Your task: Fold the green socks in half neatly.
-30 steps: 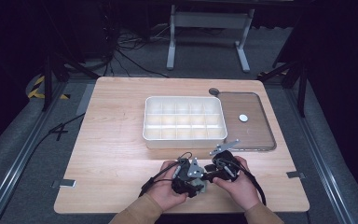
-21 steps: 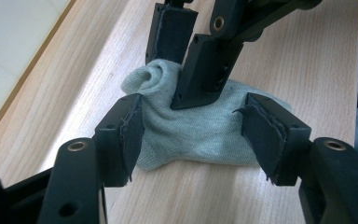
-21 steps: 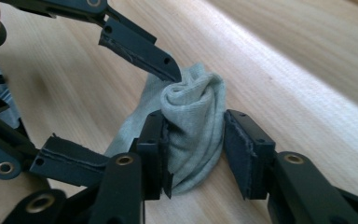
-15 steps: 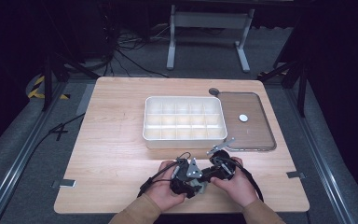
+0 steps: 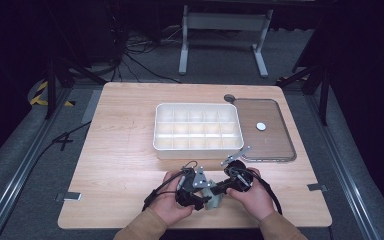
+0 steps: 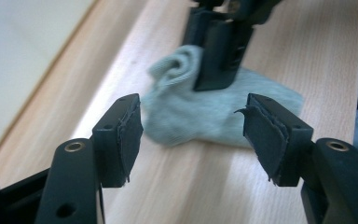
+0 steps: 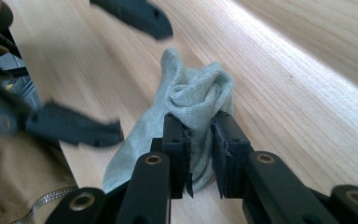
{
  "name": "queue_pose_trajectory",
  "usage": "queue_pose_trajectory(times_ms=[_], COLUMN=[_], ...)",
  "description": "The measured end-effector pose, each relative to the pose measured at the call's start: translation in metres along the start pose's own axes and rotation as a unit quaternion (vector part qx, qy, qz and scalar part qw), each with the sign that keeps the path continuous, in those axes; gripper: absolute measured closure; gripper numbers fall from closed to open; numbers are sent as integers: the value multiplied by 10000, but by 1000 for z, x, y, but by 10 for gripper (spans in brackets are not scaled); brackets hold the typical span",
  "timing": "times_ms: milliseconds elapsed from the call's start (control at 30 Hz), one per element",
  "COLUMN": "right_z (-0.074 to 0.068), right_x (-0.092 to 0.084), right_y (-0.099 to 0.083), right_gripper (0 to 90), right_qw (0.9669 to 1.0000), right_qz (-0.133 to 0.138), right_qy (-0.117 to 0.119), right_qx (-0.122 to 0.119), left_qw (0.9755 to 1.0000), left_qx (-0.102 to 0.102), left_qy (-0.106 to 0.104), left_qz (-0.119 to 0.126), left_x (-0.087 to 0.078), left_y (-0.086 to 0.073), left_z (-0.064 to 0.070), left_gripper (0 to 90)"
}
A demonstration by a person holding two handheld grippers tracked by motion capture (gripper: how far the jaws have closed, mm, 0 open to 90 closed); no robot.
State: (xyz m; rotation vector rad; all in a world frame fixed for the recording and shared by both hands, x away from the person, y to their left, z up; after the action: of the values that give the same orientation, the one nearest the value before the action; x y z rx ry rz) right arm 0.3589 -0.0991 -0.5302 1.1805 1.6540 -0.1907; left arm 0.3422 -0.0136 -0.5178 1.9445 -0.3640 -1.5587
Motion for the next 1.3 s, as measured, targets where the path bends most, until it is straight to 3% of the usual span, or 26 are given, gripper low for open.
queue_pose_trajectory(times_ms=[133,367,733,900,967,1300], right_z=[3,2,2,6,9,19], right_x=[-11,-32,-68,-79,-92,-125], right_y=[3,12,36,43,52,73], right_gripper=[775,775,774,774,773,772], right_qw=[9997,9987,9963,9944,9923,9851], right_qz=[119,354,600,706,832,1108], right_qy=[-222,-348,-586,-738,-846,-1240], right_qx=[-23,-77,-180,-277,-364,-447], left_qw=[9999,9992,9958,9930,9921,9911], left_qx=[-114,-338,-782,-1000,-1052,-1136], left_qy=[105,199,470,620,673,686], left_qz=[65,104,48,27,73,46], left_x=[-9,-20,-42,-50,-54,-53], left_y=[-3,-11,-43,-49,-50,-49], left_z=[-9,-23,-46,-54,-59,-62], left_gripper=[378,381,387,387,387,387])
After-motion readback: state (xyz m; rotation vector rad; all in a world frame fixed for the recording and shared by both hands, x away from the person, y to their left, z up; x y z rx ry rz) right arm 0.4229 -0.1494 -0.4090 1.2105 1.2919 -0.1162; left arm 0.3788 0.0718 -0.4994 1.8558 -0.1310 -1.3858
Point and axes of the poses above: each handheld gripper's, and its own axes: x roughly forward along the jaws, y roughly out of its top, z roughly to its right, the point moved 10 cm from there along x, roughly forward along the jaws, and after that the axes turned 7 degrees about x, right-handed, at the moved point
